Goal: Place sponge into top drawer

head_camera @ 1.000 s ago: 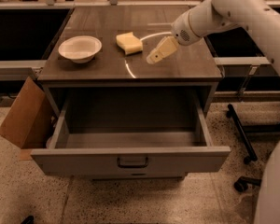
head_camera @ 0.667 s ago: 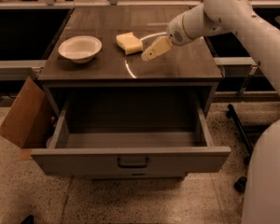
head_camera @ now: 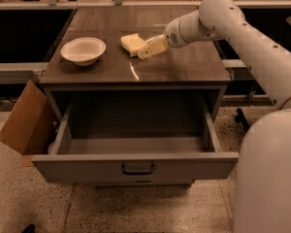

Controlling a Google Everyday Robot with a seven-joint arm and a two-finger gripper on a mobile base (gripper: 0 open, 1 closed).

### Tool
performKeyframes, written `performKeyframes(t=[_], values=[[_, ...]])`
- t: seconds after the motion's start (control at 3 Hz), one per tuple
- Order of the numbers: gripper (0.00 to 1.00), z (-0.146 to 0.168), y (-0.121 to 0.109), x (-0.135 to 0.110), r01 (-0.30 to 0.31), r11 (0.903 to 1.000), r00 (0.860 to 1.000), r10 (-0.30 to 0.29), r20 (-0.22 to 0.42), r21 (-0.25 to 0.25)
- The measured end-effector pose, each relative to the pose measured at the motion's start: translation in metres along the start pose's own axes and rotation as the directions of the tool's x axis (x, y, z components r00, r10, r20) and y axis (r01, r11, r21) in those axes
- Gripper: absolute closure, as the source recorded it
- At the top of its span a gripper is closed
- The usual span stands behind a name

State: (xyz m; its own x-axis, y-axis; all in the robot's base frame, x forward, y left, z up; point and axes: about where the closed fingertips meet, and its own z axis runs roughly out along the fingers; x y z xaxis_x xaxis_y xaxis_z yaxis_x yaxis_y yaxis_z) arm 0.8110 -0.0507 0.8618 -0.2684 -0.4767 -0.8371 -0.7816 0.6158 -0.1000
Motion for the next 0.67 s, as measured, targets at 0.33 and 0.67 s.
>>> performKeyframes(t=[0.33,0.67], values=[[0.0,0.015,0.0,-0.006,-0.019,0.9998,1.0,0.019,0.011,-0.003],[0.0,0.031,0.003,-0.008,-0.03,0.9994,1.0,0.03,-0.001,-0.015]])
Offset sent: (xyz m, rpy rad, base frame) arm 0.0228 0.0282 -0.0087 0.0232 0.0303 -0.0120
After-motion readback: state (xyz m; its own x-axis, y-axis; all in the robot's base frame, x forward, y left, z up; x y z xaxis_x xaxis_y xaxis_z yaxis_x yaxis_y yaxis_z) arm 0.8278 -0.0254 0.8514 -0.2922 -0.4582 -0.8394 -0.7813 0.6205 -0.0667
